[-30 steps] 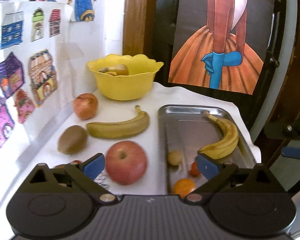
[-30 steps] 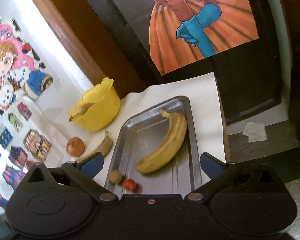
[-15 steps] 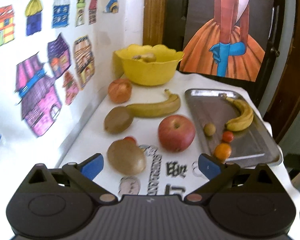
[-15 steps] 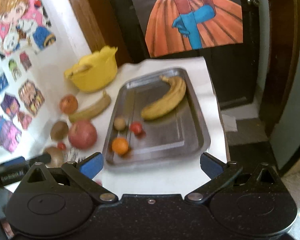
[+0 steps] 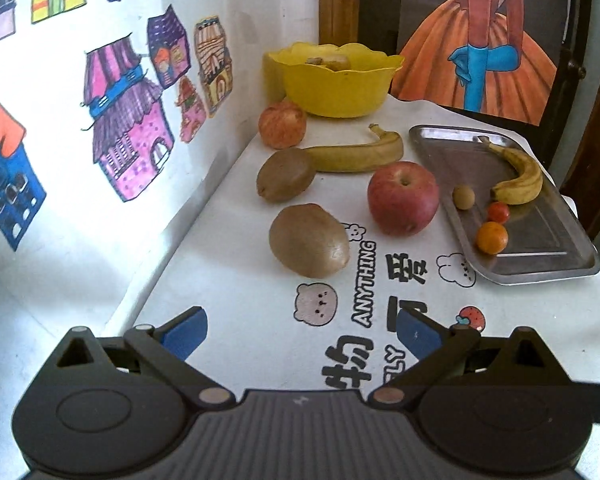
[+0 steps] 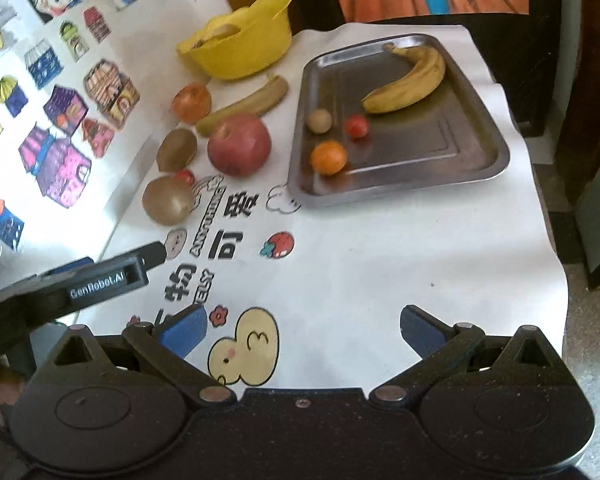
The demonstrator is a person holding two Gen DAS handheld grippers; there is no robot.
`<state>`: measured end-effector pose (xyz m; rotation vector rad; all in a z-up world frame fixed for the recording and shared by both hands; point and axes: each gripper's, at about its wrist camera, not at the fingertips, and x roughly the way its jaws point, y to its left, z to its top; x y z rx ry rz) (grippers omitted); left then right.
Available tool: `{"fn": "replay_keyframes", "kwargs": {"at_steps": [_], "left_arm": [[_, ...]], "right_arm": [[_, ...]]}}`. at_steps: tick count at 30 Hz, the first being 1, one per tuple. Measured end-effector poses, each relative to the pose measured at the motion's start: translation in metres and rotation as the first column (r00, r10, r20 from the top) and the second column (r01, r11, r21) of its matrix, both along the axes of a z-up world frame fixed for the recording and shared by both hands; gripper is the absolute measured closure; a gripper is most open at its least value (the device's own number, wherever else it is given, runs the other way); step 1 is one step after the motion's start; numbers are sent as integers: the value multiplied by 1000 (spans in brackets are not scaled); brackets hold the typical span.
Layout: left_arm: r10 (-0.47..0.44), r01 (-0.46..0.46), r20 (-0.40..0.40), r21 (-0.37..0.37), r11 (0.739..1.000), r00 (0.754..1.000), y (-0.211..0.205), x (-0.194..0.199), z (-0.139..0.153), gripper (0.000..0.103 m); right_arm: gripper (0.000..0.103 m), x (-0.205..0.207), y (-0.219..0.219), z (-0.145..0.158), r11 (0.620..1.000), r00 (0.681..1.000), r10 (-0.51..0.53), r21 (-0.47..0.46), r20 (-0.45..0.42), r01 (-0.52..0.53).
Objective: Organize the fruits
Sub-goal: 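Move the left tool toward the brown kiwi while the right tool approaches the red apple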
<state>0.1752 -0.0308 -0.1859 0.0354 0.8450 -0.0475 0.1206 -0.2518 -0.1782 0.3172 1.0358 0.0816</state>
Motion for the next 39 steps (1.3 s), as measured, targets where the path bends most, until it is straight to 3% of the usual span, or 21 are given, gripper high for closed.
{"fn": "replay_keyframes", "kwargs": {"at_steps": [18, 39], "left_arm": [[37, -37, -13, -18, 999, 999, 18, 8, -11, 1], [92, -93, -12, -75, 993, 996, 27, 43, -13, 1]], "right_arm": [[1, 31, 22, -4, 998, 998, 65, -7, 12, -65], [1, 88, 25, 6, 985, 960, 162, -103, 227, -142]]}}
